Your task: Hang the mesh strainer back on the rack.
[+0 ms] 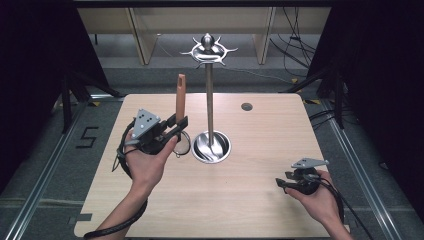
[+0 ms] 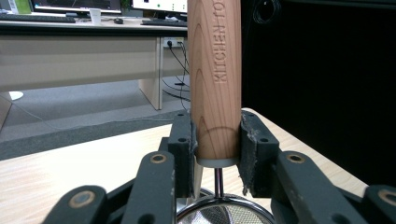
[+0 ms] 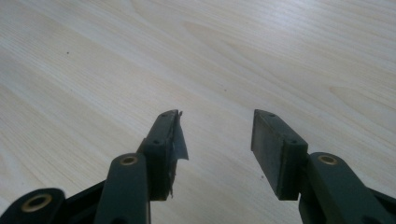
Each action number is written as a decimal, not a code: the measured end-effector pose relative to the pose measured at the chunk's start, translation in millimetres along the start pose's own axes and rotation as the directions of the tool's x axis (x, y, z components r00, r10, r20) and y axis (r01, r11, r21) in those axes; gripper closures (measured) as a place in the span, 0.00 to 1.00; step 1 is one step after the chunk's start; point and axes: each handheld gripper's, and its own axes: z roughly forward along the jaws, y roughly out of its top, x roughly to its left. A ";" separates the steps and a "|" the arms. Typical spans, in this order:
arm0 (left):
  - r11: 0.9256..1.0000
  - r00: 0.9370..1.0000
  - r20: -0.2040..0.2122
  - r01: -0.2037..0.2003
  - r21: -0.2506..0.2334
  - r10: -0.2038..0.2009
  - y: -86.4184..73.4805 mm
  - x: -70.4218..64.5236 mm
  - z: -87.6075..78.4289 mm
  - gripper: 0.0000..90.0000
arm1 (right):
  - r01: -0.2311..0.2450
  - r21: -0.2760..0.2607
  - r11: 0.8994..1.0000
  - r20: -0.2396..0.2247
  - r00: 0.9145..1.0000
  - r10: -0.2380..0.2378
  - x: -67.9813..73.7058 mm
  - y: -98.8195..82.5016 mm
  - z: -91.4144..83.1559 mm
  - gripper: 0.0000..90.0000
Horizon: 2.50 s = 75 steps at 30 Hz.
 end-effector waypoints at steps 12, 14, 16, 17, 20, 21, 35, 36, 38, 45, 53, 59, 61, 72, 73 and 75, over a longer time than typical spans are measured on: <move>1.000 1.000 -0.001 -0.019 -0.020 0.019 9.8 -3.1 2.6 0.76 | 0.023 0.000 1.000 0.004 1.000 -0.023 -2.3 -0.4 -0.1 0.58; 0.999 1.000 0.000 -0.020 -0.027 0.020 10.5 -3.5 3.0 0.76 | 0.029 -0.004 1.000 0.006 1.000 -0.029 -2.4 -0.3 -0.4 0.58; 0.999 1.000 0.000 -0.023 -0.031 0.023 11.0 -4.0 2.4 0.76 | 0.005 0.009 1.000 0.001 1.000 -0.005 -1.3 0.2 -1.6 0.58; 0.999 1.000 0.000 -0.023 -0.032 0.023 11.1 -4.1 2.3 0.76 | -0.003 0.003 1.000 -0.001 1.000 0.003 -1.1 0.4 -1.3 0.58; 0.999 1.000 0.000 -0.022 -0.036 0.022 11.4 -4.1 2.3 0.76 | 0.004 -0.005 1.000 0.004 1.000 -0.004 -1.5 0.4 -1.5 0.58; 0.999 1.000 0.001 -0.021 -0.038 0.021 11.5 -4.2 2.5 0.76 | 0.022 -0.023 0.999 0.009 1.000 -0.022 -2.5 -0.3 -0.2 0.58; 0.998 1.000 0.001 -0.025 -0.058 0.025 16.4 -5.3 2.0 0.76 | -0.002 -0.010 1.000 0.005 1.000 0.002 -1.0 0.8 -1.3 0.58; 0.998 1.000 0.001 -0.025 -0.059 0.025 16.7 -5.5 2.0 0.76 | -0.021 -0.001 1.000 0.005 1.000 0.021 0.8 0.9 -1.4 0.58; 0.998 0.999 -0.001 -0.033 -0.060 0.033 17.4 -6.2 1.9 0.76 | 0.000 -0.006 1.000 0.004 1.000 0.000 -0.5 1.2 -0.7 0.58; 0.997 0.999 -0.002 -0.034 -0.066 0.034 17.6 -7.2 2.3 0.76 | 0.000 -0.014 1.000 0.007 1.000 0.000 0.0 0.0 0.6 0.58; 0.997 0.999 0.001 -0.040 -0.066 0.040 16.5 -9.5 4.3 0.76 | 0.021 -0.005 1.000 0.006 1.000 -0.021 -1.0 0.8 1.3 0.58; 0.997 0.999 0.003 -0.043 -0.067 0.043 17.2 -11.5 6.5 0.76 | 0.013 -0.009 1.000 0.006 1.000 -0.013 -1.0 0.8 1.4 0.58; 0.997 0.999 0.001 -0.046 -0.067 0.046 17.9 -11.8 7.4 0.76 | 0.023 -0.016 1.000 0.012 1.000 -0.022 -1.4 0.7 1.2 0.58; 0.995 0.998 -0.001 -0.062 -0.078 0.062 20.1 -16.4 13.1 0.76 | 0.024 -0.016 1.000 0.011 1.000 -0.024 -1.4 0.6 0.9 0.58; 0.995 0.998 -0.001 -0.064 -0.080 0.064 20.1 -16.5 13.4 0.76 | 0.023 -0.020 1.000 0.012 1.000 -0.022 -1.3 0.5 1.0 0.58; 0.996 0.999 -0.003 -0.048 -0.075 0.047 19.8 -18.3 14.1 0.76 | -0.003 -0.008 1.000 0.005 1.000 0.003 0.0 1.2 -0.2 0.58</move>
